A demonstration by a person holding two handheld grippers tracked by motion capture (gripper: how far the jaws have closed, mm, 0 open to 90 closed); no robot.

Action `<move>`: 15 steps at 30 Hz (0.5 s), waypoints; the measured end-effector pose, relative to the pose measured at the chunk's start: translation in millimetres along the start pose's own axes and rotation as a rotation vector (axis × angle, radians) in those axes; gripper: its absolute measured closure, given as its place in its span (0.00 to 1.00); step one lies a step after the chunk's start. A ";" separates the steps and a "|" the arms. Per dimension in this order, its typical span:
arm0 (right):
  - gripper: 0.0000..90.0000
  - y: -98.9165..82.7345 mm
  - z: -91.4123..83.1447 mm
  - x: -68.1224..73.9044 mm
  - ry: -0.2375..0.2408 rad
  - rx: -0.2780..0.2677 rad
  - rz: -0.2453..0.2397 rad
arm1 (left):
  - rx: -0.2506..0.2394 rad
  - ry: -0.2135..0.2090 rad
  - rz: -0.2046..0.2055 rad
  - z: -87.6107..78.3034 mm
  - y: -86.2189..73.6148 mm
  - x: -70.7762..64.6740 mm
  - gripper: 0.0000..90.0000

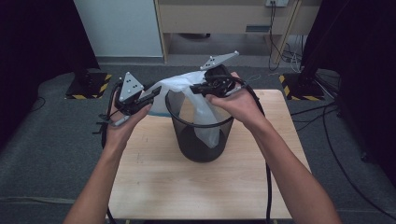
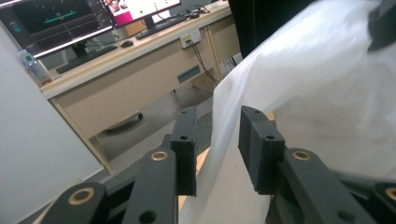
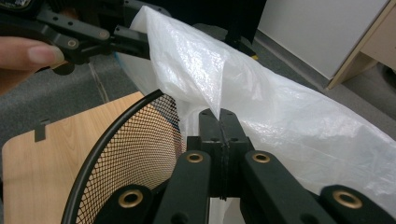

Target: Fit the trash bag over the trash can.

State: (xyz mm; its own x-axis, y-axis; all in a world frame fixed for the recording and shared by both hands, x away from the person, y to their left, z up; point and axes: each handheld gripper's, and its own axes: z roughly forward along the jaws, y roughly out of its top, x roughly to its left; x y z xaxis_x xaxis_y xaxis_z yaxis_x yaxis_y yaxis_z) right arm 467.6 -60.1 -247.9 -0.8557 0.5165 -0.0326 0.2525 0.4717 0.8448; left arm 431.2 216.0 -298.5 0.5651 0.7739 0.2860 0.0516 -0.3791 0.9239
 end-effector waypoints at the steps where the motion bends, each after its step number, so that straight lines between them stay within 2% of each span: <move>1: 1.00 0.2 -0.8 -0.6 -0.003 0.002 -0.001 | -0.002 0.002 -0.006 -1.5 -3.4 0.1 0.73; 8: 1.00 -2.1 -11.6 -5.9 -0.013 0.007 0.004 | 0.007 0.017 -0.012 -4.6 -20.9 1.8 0.62; 10: 1.00 -4.6 -15.2 -7.4 -0.020 0.007 0.007 | 0.005 0.006 -0.038 -4.7 -28.6 3.1 0.57; 13: 1.00 -10.2 -20.4 -9.0 -0.025 0.007 0.013 | 0.012 -0.014 -0.043 -4.8 -35.8 2.9 0.52; 14: 1.00 -10.2 -20.4 -9.0 -0.025 0.007 0.013 | 0.012 -0.014 -0.043 -4.8 -35.8 2.9 0.53; 15: 1.00 -14.2 -23.3 -9.9 -0.029 0.010 0.017 | 0.005 -0.046 -0.050 -5.6 -38.2 2.0 0.59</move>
State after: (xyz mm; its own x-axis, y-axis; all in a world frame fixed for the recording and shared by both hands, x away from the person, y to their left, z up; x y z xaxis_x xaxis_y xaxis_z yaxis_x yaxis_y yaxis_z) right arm 461.9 -88.6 -247.1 -0.8377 0.5450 -0.0344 0.2712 0.4698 0.8401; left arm 425.8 234.9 -331.7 0.5993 0.7677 0.2268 0.0852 -0.3429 0.9355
